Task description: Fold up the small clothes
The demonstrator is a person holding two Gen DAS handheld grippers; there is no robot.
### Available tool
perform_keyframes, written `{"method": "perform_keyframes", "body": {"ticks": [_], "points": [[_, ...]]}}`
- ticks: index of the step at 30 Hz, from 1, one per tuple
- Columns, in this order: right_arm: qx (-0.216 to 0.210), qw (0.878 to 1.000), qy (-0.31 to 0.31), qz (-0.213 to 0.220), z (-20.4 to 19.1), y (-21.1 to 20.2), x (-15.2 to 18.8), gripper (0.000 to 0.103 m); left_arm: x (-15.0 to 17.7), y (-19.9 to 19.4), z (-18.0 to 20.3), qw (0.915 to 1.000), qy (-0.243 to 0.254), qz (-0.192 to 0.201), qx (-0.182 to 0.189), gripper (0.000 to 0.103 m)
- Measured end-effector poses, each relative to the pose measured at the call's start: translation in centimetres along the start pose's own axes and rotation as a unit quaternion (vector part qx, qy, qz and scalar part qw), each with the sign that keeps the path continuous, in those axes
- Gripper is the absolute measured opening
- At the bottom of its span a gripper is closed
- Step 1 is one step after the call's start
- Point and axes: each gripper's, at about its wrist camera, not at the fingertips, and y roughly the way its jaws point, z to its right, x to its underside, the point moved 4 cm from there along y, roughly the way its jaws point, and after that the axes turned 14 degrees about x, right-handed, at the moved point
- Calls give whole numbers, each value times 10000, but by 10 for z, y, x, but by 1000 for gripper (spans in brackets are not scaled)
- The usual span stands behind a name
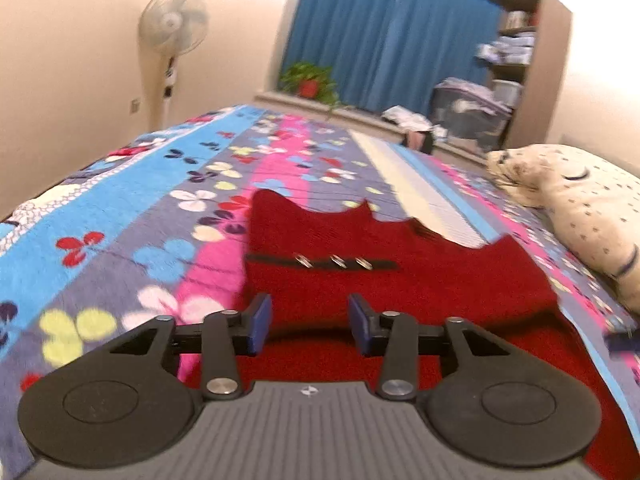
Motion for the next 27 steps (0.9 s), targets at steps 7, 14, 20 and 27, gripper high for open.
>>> {"method": "perform_keyframes", "body": {"ticks": [7, 14, 20, 27], "points": [[-571, 9971, 494, 57, -25, 34, -30, 44, -27, 55, -27, 9974, -77, -626, -344, 45], [-1068, 9854, 1217, -529, -24, 89, -46, 45, -21, 77, -29, 9934, 242, -1026, -450, 33], [-1344, 9747, 1641, -707, -24, 112, -59, 37, -45, 87, -5, 9891, 1034, -872, -583, 14], [-1371, 9403, 3116, -43, 12, 86, -67, 11, -107, 93, 41, 9860, 1638, 106, -282, 12]]}}
